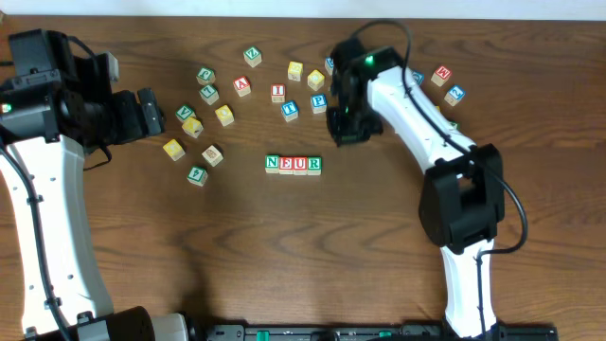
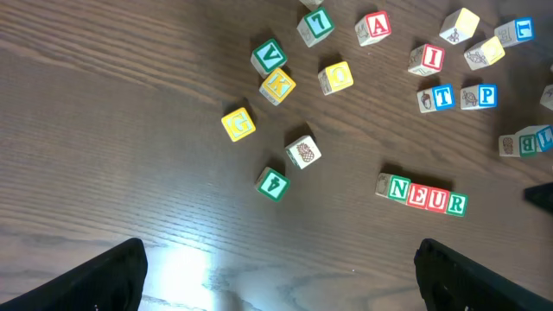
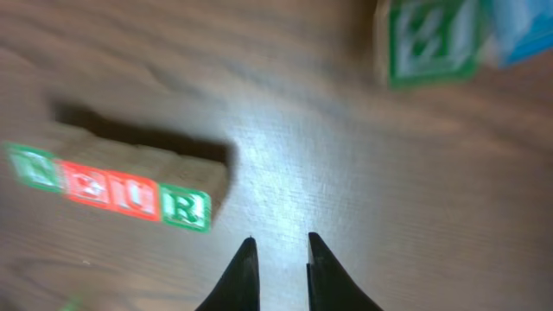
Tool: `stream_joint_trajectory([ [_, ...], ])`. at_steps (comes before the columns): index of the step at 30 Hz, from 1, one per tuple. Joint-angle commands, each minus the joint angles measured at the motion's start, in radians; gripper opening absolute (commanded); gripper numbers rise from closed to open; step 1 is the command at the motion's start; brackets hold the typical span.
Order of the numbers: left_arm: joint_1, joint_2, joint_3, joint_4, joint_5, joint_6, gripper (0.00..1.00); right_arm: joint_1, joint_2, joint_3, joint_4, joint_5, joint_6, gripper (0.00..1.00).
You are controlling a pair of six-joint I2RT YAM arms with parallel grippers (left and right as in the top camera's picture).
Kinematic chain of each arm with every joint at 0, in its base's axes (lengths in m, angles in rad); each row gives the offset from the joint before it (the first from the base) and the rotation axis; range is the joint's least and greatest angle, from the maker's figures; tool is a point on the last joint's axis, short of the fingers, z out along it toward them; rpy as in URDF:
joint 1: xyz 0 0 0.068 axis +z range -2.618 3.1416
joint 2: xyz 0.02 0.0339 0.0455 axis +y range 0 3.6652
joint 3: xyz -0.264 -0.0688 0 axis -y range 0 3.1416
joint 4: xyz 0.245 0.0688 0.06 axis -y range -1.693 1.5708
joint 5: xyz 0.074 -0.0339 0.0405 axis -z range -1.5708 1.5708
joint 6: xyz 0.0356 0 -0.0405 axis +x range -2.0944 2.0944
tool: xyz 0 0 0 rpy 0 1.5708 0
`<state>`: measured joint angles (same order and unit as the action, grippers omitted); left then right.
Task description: Spell out NEURIPS
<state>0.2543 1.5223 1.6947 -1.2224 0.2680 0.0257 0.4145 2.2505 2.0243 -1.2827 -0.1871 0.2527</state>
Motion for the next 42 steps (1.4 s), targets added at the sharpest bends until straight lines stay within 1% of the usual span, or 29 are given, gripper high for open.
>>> stream_joint_trajectory([
  [1,0.002,-0.006,0.023,0.0,0.012,-0.001,0.98,-0.017,-0.022,0.111,-0.024,-0.003,-0.046,0.21],
  [5,0.002,-0.007,0.023,0.0,0.012,-0.001,0.98,-0.027,-0.022,0.211,-0.039,-0.003,-0.053,0.29],
  [9,0.003,-0.007,0.023,0.0,0.012,-0.001,0.98,-0.032,-0.022,0.268,-0.038,-0.003,-0.051,0.36],
  [17,0.002,-0.007,0.023,0.0,0.012,-0.001,0.97,-0.03,-0.021,0.274,-0.015,-0.003,-0.037,0.47],
  [23,0.002,-0.007,0.023,0.004,0.012,-0.001,0.97,-0.034,-0.021,0.274,0.001,0.009,-0.022,0.5],
  [28,0.002,-0.007,0.023,0.027,0.012,-0.001,0.98,-0.043,-0.021,0.274,0.011,0.14,-0.023,0.56],
  [34,0.003,-0.006,0.023,0.027,0.012,-0.001,0.98,-0.061,0.001,0.273,0.035,0.204,-0.049,0.56],
  [38,0.002,-0.007,0.023,0.027,0.012,-0.001,0.98,-0.07,0.022,0.273,0.069,0.156,-0.05,0.55],
  [42,0.003,-0.007,0.023,0.028,0.012,-0.001,0.98,-0.052,0.043,0.273,0.14,0.111,-0.047,0.55],
])
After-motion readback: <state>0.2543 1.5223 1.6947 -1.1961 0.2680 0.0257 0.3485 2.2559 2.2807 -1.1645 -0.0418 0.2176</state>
